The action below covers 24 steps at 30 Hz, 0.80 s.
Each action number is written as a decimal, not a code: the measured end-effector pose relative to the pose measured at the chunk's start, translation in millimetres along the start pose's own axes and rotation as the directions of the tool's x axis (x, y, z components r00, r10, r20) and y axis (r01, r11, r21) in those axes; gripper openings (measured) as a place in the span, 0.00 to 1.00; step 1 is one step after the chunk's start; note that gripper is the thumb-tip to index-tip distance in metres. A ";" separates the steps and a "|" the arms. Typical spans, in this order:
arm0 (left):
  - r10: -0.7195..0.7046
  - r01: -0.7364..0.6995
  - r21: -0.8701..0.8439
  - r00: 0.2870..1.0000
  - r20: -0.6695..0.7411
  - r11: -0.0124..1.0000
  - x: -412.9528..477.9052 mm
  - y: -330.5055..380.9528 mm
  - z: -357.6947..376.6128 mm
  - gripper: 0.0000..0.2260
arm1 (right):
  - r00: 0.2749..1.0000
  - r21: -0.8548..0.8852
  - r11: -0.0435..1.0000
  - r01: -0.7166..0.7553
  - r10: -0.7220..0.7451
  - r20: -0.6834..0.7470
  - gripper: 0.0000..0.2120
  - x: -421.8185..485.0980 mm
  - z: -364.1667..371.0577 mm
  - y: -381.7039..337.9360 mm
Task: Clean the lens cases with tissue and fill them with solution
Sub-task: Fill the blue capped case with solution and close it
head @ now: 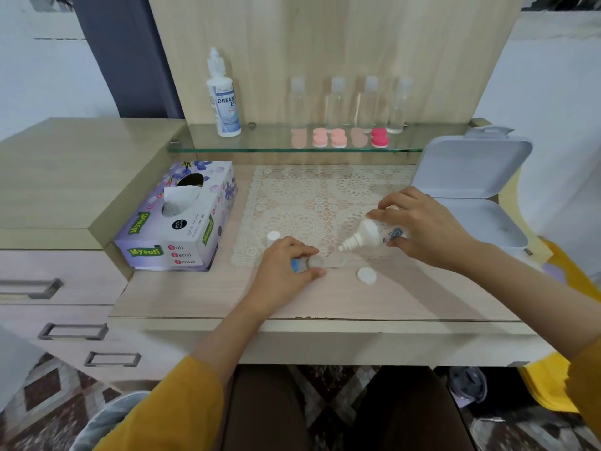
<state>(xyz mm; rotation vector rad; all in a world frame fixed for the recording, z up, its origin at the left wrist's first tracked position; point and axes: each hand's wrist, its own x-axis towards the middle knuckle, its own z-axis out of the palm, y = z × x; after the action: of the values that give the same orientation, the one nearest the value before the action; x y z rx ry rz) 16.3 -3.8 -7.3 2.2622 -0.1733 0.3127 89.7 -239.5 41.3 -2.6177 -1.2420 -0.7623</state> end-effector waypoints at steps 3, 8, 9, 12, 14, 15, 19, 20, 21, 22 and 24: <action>0.013 -0.013 0.013 1.000 -0.008 1.000 1.1 0.1 0.2 0.14 | 1.000 -0.010 1.000 0.011 -0.011 0.003 0.28 -1.7 -2.9 -1.2; 0.024 -0.024 0.030 1.000 -0.016 0.999 1.3 0.0 1.7 0.13 | 0.999 -0.038 0.998 0.053 -0.053 0.010 0.28 -1.6 -2.1 -5.3; 0.024 -0.023 0.031 1.000 -0.016 0.999 1.2 -0.1 1.6 0.13 | 0.998 -0.043 0.998 0.055 -0.055 0.010 0.28 -1.1 -2.2 -5.3; 0.030 -0.029 0.035 0.999 -0.017 0.999 0.9 -0.7 1.0 0.13 | 0.998 -0.045 0.997 0.065 -0.065 0.015 0.28 0.8 -2.6 -5.5; 0.027 -0.027 0.034 0.999 -0.017 0.999 0.8 -0.6 0.9 0.13 | 0.998 -0.035 0.997 0.066 -0.066 0.017 0.28 2.8 -3.1 -5.4; 0.026 -0.026 0.032 1.000 -0.017 0.999 0.8 -0.6 0.8 0.13 | 0.998 -0.034 0.997 0.068 -0.067 0.013 0.27 3.8 -3.5 -5.6; 0.031 -0.030 0.032 0.999 -0.017 0.999 0.9 -0.6 0.6 0.13 | 0.997 -0.049 0.995 0.083 -0.083 0.001 0.27 7.0 -3.9 -7.7; 0.032 -0.031 0.030 0.999 -0.016 0.999 0.9 -0.6 0.5 0.13 | 0.996 -0.053 0.995 0.087 -0.087 0.001 0.26 7.5 -3.8 -7.9; 0.031 -0.030 0.027 0.999 -0.015 0.999 1.0 -0.6 0.5 0.13 | 0.996 -0.058 0.994 0.091 -0.091 0.000 0.26 7.9 -3.9 -8.0; 0.030 -0.030 0.025 0.999 -0.015 0.999 1.0 -0.6 0.5 0.13 | 0.996 -0.062 0.994 0.094 -0.095 0.000 0.26 8.3 -3.7 -8.2; 0.030 -0.030 0.022 0.999 -0.014 0.999 1.2 -0.7 0.7 0.13 | 0.995 -0.067 0.993 0.098 -0.098 -0.001 0.26 9.6 -4.2 -8.2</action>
<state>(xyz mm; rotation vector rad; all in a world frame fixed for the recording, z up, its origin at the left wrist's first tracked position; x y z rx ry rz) 17.6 -3.9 -7.9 2.2803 -0.1971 0.3482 87.0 -229.1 49.0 -2.6218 -1.3757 -0.8391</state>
